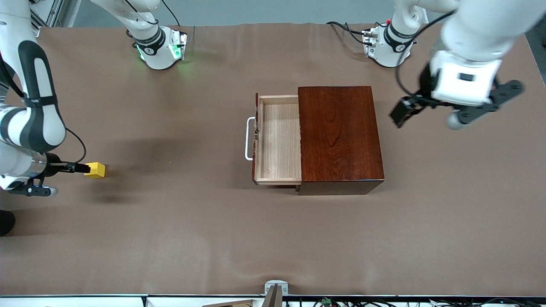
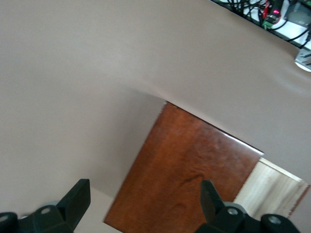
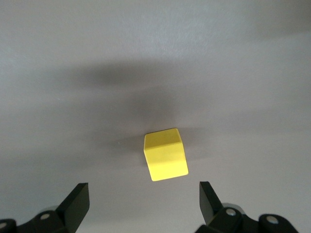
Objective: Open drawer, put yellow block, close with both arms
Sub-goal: 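Retract the left gripper while the right gripper reaches the yellow cube, then close the right gripper on the yellow cube and lift it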
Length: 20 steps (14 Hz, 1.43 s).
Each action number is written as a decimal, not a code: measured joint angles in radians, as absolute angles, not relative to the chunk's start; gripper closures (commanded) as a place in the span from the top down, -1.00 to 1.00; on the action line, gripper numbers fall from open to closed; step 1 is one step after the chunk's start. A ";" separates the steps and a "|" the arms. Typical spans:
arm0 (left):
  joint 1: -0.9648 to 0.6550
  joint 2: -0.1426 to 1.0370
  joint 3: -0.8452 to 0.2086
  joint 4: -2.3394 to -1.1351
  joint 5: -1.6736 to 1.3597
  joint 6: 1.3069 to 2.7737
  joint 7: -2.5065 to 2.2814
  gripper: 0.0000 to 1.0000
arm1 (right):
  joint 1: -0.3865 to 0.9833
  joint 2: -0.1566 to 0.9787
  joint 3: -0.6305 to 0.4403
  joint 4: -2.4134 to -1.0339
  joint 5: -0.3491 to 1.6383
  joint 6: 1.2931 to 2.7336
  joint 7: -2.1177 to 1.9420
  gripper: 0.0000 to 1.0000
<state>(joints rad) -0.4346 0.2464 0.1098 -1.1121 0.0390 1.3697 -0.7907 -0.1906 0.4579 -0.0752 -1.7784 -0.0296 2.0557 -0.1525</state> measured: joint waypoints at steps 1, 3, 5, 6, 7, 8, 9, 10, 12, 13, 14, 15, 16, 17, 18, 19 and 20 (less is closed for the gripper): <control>-0.404 0.225 0.110 -1.139 0.039 1.368 -0.746 1.00 | -0.192 0.465 -0.076 -1.801 -0.030 2.089 -0.154 1.00; -0.343 0.180 0.110 -1.197 0.039 1.367 -0.652 1.00 | -0.201 0.473 -0.076 -1.849 -0.030 2.163 -0.173 1.00; -0.291 0.133 0.111 -1.258 0.039 1.367 -0.576 1.00 | -0.220 0.484 -0.077 -1.878 -0.030 2.215 -0.217 1.00; -0.270 0.108 0.111 -1.291 0.039 1.370 -0.547 1.00 | -0.234 0.492 -0.077 -1.885 -0.030 2.237 -0.243 1.00; -0.253 0.084 0.111 -1.323 0.039 1.375 -0.519 1.00 | -0.246 0.502 -0.077 -1.888 -0.029 2.253 -0.263 1.00; -0.236 0.062 0.110 -1.355 0.039 1.383 -0.487 1.00 | -0.256 0.512 -0.077 -1.893 -0.028 2.266 -0.275 1.00; -0.221 0.043 0.110 -1.385 0.039 1.393 -0.459 1.00 | -0.260 0.520 -0.076 -1.899 -0.026 2.273 -0.282 1.00; -0.206 0.029 0.110 -1.409 0.039 1.401 -0.431 1.00 | -0.261 0.525 -0.075 -1.907 -0.020 2.278 -0.282 1.00; -0.173 0.013 0.110 -1.445 0.039 1.423 -0.361 1.00 | -0.261 0.531 -0.068 -1.920 -0.005 2.288 -0.282 1.00; -0.154 0.009 0.110 -1.455 0.039 1.432 -0.319 1.00 | -0.261 0.531 -0.065 -1.924 -0.001 2.291 -0.282 0.70; -0.136 0.008 0.110 -1.460 0.039 1.439 -0.277 1.00 | -0.261 0.531 -0.063 -1.926 0.001 2.292 -0.282 0.02; -0.121 0.007 0.110 -1.463 0.039 1.446 -0.241 1.00 | -0.261 0.531 -0.063 -1.927 0.001 2.292 -0.286 -0.61; -0.112 0.006 0.110 -1.466 0.039 1.451 -0.216 1.00 | -0.261 0.531 -0.063 -1.928 0.001 2.293 -0.301 -1.00; -0.109 0.006 0.110 -1.467 0.039 1.453 -0.207 1.00 | -0.261 0.531 -0.063 -1.928 0.002 2.294 -0.327 -1.00; -0.109 0.006 0.109 -1.468 0.039 1.454 -0.202 1.00 | -0.261 0.530 -0.064 -1.928 0.002 2.297 -0.351 -1.00; -0.109 0.006 0.108 -1.469 0.039 1.454 -0.201 1.00 | -0.262 0.529 -0.064 -1.926 0.002 2.297 -0.363 -1.00; -0.109 0.006 0.106 -1.469 0.039 1.454 -0.198 1.00 | -0.262 0.529 -0.064 -1.922 0.003 2.294 -0.369 -1.00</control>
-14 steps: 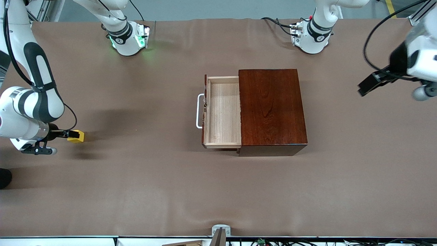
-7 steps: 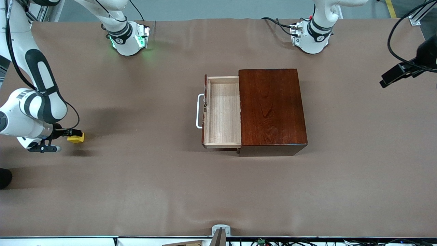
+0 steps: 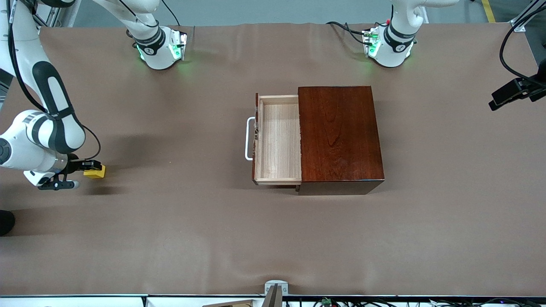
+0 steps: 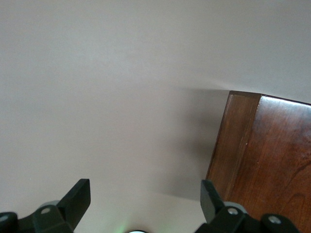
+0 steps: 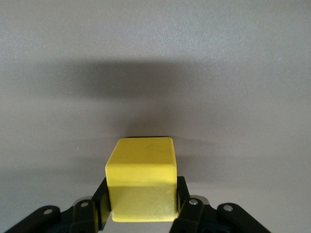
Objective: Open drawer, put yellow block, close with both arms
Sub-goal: 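Close the right gripper on the yellow cube and lift it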
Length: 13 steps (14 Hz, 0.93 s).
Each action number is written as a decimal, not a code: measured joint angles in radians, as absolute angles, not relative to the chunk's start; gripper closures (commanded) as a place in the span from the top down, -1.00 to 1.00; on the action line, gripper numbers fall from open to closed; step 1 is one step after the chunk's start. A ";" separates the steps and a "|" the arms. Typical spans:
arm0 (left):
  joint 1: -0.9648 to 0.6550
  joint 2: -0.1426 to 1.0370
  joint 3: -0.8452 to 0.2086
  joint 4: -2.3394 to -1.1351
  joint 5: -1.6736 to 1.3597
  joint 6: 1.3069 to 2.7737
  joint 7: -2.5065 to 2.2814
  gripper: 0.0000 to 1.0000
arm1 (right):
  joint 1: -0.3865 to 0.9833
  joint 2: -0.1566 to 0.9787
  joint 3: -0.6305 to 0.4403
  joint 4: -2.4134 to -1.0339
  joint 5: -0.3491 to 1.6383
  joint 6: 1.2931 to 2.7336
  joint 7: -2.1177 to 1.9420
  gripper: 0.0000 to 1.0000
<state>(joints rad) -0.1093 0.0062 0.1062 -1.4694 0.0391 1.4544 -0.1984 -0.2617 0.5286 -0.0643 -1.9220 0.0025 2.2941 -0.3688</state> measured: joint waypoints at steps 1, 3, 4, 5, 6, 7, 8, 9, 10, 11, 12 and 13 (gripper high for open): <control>-0.110 0.006 0.105 -1.470 0.039 1.455 -0.188 1.00 | -0.261 0.527 -0.063 -1.916 0.003 2.280 -0.370 -1.00; -0.110 0.006 0.105 -1.470 0.039 1.456 -0.162 1.00 | -0.257 0.521 -0.057 -1.886 0.003 2.209 -0.371 -1.00; -0.110 0.006 0.105 -1.470 0.039 1.457 -0.157 1.00 | -0.254 0.517 -0.055 -1.862 0.003 2.168 -0.371 -1.00; -0.110 0.006 0.105 -1.470 0.039 1.458 -0.156 1.00 | -0.253 0.511 -0.053 -1.840 0.004 2.133 -0.371 -1.00; -0.110 0.006 0.105 -1.470 0.039 1.459 -0.155 1.00 | -0.253 0.503 -0.052 -1.823 0.006 2.109 -0.371 -1.00; -0.110 0.006 0.105 -1.470 0.039 1.460 -0.155 1.00 | -0.253 0.496 -0.050 -1.813 0.012 2.093 -0.371 -1.00; -0.110 0.006 0.105 -1.470 0.039 1.460 -0.155 1.00 | -0.252 0.487 -0.047 -1.809 0.025 2.081 -0.372 -1.00; -0.110 0.006 0.105 -1.469 0.039 1.461 -0.155 1.00 | -0.250 0.479 -0.045 -1.807 0.041 2.065 -0.371 -1.00; -0.110 0.006 0.105 -1.468 0.039 1.464 -0.155 1.00 | -0.243 0.471 -0.043 -1.803 0.055 2.044 -0.365 -1.00; -0.110 0.006 0.105 -1.465 0.039 1.466 -0.155 1.00 | -0.230 0.463 -0.042 -1.794 0.062 2.016 -0.346 -1.00; -0.110 0.006 0.105 -1.463 0.039 1.468 -0.155 1.00 | -0.215 0.455 -0.041 -1.781 0.064 1.982 -0.312 -1.00; -0.110 0.006 0.105 -1.462 0.039 1.468 -0.155 1.00 | -0.197 0.447 -0.040 -1.763 0.066 1.940 -0.270 -1.00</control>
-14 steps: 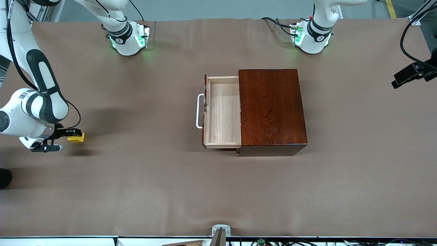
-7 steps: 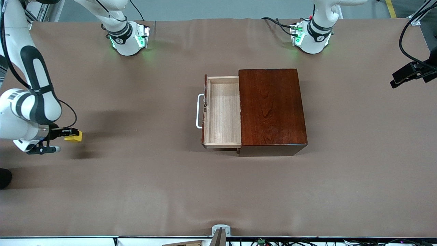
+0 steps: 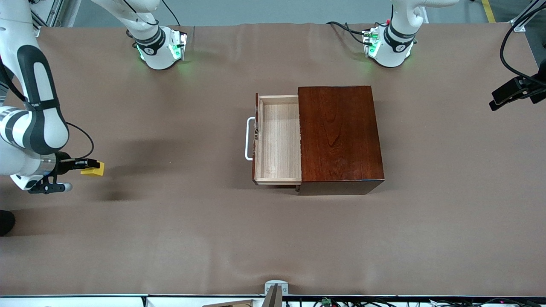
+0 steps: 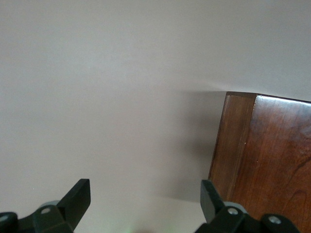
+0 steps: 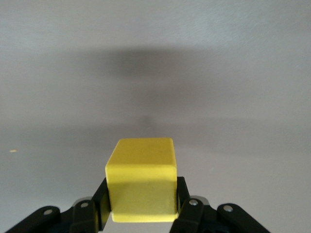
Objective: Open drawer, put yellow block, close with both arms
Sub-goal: 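Close the right gripper on the yellow cube and lift it, then carry the cube with the right gripper over the open drawer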
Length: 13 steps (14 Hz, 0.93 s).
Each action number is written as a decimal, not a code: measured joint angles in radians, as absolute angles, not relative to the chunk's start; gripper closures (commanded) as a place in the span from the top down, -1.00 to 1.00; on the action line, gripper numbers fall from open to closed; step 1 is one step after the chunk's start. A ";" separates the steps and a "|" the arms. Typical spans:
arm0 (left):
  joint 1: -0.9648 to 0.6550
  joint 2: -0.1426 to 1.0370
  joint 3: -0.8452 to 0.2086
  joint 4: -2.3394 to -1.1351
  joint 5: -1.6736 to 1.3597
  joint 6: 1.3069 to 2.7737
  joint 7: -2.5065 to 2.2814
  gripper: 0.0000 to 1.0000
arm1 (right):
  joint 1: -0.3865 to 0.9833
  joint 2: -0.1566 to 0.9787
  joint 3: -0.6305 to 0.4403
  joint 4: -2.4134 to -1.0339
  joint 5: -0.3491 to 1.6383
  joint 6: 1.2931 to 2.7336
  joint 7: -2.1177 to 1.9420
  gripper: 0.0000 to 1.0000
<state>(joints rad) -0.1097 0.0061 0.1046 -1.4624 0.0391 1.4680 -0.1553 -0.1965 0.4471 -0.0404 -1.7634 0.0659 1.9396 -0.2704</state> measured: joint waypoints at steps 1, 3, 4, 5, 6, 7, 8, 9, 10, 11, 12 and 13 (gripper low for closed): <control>-0.110 0.007 0.104 -1.462 0.039 1.468 -0.155 1.00 | -0.176 0.439 -0.040 -1.743 0.071 1.898 -0.227 -1.00; -0.117 0.010 0.099 -1.462 0.039 1.470 -0.155 1.00 | -0.137 0.421 -0.039 -1.712 0.093 1.831 -0.145 -1.00; -0.120 0.012 0.095 -1.462 0.039 1.471 -0.155 1.00 | -0.119 0.413 -0.038 -1.703 0.104 1.811 -0.110 -1.00; -0.123 0.014 0.092 -1.461 0.039 1.471 -0.155 1.00 | -0.103 0.405 -0.037 -1.699 0.114 1.795 -0.072 -1.00; -0.125 0.017 0.089 -1.461 0.039 1.471 -0.155 1.00 | -0.085 0.397 -0.037 -1.696 0.119 1.783 -0.030 -1.00; -0.126 0.018 0.085 -1.460 0.039 1.472 -0.155 1.00 | -0.062 0.389 -0.036 -1.695 0.123 1.772 0.022 -1.00; -0.127 0.018 0.080 -1.459 0.039 1.472 -0.155 1.00 | -0.035 0.379 -0.035 -1.693 0.128 1.760 0.083 -1.00; -0.127 0.018 0.077 -1.457 0.039 1.472 -0.155 1.00 | -0.004 0.368 -0.035 -1.692 0.137 1.746 0.154 -1.00; -0.127 0.018 0.075 -1.454 0.039 1.472 -0.155 1.00 | 0.031 0.357 -0.034 -1.691 0.147 1.733 0.235 -1.00; -0.127 0.018 0.073 -1.452 0.039 1.472 -0.155 1.00 | 0.070 0.344 -0.033 -1.691 0.159 1.724 0.317 -1.00; -0.127 0.018 0.070 -1.451 0.039 1.472 -0.155 1.00 | 0.105 0.335 -0.032 -1.689 0.169 1.719 0.388 -1.00; -0.127 0.018 0.065 -1.450 0.039 1.472 -0.155 1.00 | 0.136 0.327 -0.032 -1.687 0.177 1.717 0.450 -1.00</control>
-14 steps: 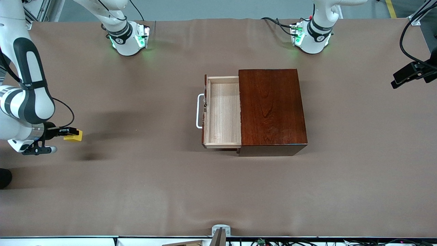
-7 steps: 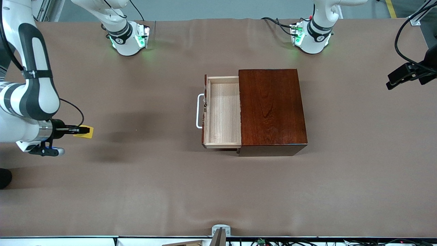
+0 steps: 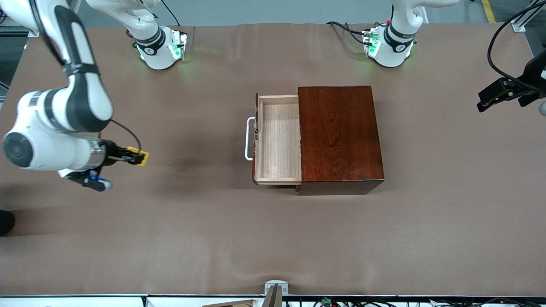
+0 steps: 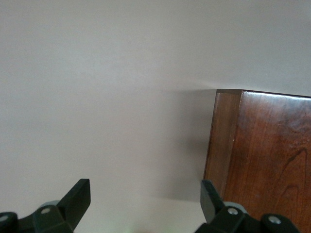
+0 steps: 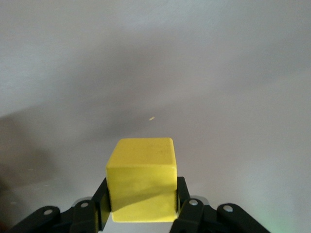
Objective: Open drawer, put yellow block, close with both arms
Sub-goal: 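Carry the cube with the right gripper over the open drawer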
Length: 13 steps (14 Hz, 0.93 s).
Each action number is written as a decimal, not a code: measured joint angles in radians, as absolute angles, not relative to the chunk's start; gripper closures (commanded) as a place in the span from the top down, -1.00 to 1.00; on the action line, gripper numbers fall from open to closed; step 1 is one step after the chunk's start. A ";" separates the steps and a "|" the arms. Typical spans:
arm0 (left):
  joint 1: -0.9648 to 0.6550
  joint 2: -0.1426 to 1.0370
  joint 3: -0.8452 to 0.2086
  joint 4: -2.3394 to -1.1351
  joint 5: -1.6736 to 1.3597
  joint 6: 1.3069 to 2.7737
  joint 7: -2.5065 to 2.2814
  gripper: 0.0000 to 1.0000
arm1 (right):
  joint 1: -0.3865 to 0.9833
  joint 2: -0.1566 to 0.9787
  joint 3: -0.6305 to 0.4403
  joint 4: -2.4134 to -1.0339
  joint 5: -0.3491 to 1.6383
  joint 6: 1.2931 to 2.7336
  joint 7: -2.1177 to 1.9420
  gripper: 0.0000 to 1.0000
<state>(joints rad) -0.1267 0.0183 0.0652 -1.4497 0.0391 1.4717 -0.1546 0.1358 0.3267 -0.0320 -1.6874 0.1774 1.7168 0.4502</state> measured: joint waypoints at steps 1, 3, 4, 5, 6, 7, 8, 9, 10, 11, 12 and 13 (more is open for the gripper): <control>-0.127 0.018 0.062 -1.449 0.039 1.472 -0.155 1.00 | 0.165 0.319 -0.032 -1.686 0.180 1.716 0.512 -1.00; -0.124 0.018 0.053 -1.448 0.039 1.472 -0.155 1.00 | 0.221 0.312 -0.031 -1.682 0.184 1.716 0.635 -1.00; -0.122 0.018 0.044 -1.449 0.039 1.471 -0.155 1.00 | 0.252 0.311 -0.031 -1.677 0.191 1.716 0.691 -1.00; -0.122 0.018 0.034 -1.450 0.039 1.470 -0.155 1.00 | 0.281 0.311 -0.031 -1.670 0.204 1.716 0.745 -1.00; -0.121 0.018 0.027 -1.451 0.039 1.470 -0.155 1.00 | 0.308 0.311 -0.030 -1.663 0.219 1.716 0.798 -1.00; -0.119 0.018 0.020 -1.453 0.039 1.469 -0.155 1.00 | 0.334 0.311 -0.030 -1.656 0.233 1.716 0.855 -1.00; -0.107 0.018 0.006 -1.455 0.039 1.468 -0.155 1.00 | 0.365 0.311 -0.030 -1.648 0.246 1.716 0.917 -1.00; -0.079 0.018 -0.023 -1.458 0.039 1.468 -0.155 1.00 | 0.402 0.311 -0.030 -1.641 0.254 1.718 0.984 -1.00; -0.046 0.017 -0.057 -1.459 0.039 1.468 -0.155 1.00 | 0.445 0.311 -0.030 -1.632 0.255 1.721 1.060 -1.00; -0.024 0.016 -0.079 -1.459 0.039 1.468 -0.155 1.00 | 0.491 0.311 -0.029 -1.619 0.256 1.726 1.138 -1.00; -0.014 0.013 -0.089 -1.459 0.039 1.468 -0.155 1.00 | 0.535 0.312 -0.029 -1.603 0.256 1.731 1.215 -1.00; -0.012 0.011 -0.091 -1.459 0.039 1.468 -0.155 1.00 | 0.573 0.313 -0.029 -1.589 0.259 1.739 1.286 -1.00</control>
<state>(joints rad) -0.0122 0.0109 -0.0910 -1.4587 0.0391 1.4684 -0.1546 0.5728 0.3129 -0.0287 -1.5887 0.2586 1.7387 1.2857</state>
